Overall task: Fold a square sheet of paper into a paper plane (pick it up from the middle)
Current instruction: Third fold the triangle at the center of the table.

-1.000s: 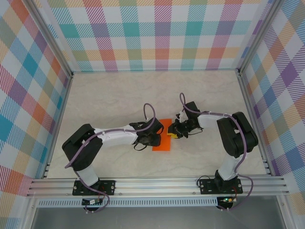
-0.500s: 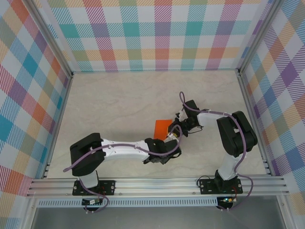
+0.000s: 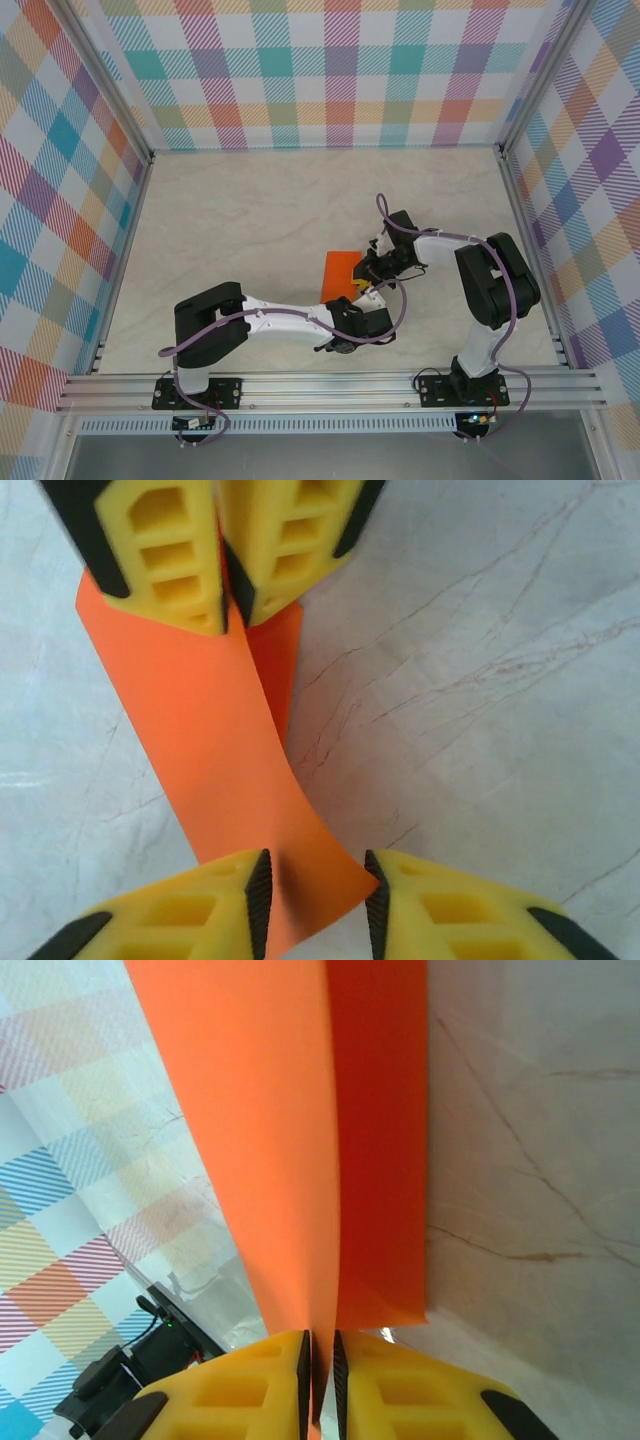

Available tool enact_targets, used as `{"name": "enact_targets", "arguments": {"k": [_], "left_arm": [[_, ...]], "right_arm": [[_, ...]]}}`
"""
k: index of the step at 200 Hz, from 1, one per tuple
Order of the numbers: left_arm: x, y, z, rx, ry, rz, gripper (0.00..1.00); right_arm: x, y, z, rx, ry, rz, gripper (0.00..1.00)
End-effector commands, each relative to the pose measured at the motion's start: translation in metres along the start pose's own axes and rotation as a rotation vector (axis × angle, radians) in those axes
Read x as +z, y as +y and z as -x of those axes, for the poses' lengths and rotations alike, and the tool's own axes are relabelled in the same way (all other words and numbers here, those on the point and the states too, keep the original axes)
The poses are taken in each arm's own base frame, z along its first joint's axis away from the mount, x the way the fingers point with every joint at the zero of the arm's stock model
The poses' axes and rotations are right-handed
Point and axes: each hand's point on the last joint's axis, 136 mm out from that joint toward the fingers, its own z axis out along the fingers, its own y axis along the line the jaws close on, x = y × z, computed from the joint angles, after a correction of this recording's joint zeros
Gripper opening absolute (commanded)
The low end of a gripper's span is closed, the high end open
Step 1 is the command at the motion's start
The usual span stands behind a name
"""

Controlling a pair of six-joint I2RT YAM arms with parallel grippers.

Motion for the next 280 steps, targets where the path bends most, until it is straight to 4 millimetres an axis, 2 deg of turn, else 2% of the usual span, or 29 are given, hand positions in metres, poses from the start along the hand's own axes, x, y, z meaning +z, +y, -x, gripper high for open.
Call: {"name": "enact_targets", "arguments": {"k": [1,64,89,130,144,164,175,199,238,280], "left_arm": [[-0.012,0.01,0.014,-0.051,-0.048,-0.014,0.22],[-0.016,0.006,0.012,-0.084,-0.009,-0.162,0.0],[-0.017,0.002,0.012,-0.122,0.017,-0.262,0.0],[-0.022,-0.002,0.016,-0.194,0.041,-0.414,0.0],[-0.022,-0.002,0.016,-0.22,0.047,-0.448,0.0],[-0.019,0.002,0.014,-0.262,0.056,-0.482,0.0],[-0.019,0.004,0.013,-0.283,0.057,-0.501,0.0],[-0.018,0.007,0.012,-0.314,0.064,-0.535,0.0],[-0.015,0.01,0.01,-0.343,0.081,-0.576,0.0],[-0.011,0.013,0.008,-0.374,0.096,-0.607,0.0]], "right_arm": [[-0.002,0.0,-0.003,-0.025,0.005,-0.02,0.18],[-0.004,-0.005,-0.005,-0.04,0.003,-0.049,0.2],[-0.01,-0.006,-0.003,-0.051,-0.023,-0.077,0.25],[-0.031,-0.004,0.004,-0.089,-0.104,-0.153,0.33],[-0.038,-0.001,0.008,-0.097,-0.139,-0.163,0.33],[-0.042,0.014,0.012,-0.127,-0.158,-0.119,0.29],[-0.039,0.023,0.013,-0.145,-0.143,-0.077,0.24],[-0.03,0.029,0.021,-0.144,-0.111,-0.054,0.16],[-0.013,0.039,0.029,-0.181,-0.051,-0.053,0.15],[0.007,0.015,0.042,-0.164,-0.012,-0.167,0.14]]}}
